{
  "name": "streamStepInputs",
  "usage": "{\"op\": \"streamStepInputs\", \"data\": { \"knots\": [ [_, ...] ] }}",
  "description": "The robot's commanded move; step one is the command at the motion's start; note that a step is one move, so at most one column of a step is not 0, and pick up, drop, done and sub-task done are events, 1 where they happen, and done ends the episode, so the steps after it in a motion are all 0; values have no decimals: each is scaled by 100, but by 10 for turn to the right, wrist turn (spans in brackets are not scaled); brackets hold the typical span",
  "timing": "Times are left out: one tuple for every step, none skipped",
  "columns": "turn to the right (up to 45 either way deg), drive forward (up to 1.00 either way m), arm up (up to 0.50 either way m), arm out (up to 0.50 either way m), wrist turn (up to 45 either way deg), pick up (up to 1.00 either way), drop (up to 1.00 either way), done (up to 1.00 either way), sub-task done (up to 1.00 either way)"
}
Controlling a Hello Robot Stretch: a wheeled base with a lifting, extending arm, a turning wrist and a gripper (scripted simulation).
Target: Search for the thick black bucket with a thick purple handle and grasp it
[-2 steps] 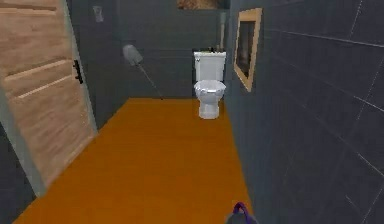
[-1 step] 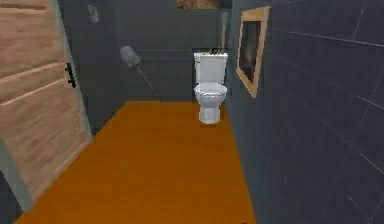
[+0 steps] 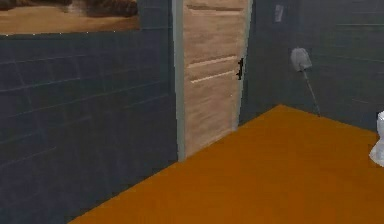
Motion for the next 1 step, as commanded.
{"op": "streamStepInputs", "data": {
  "knots": [
    [-180,0,0,0,0,0,0,0,0]
  ]
}}
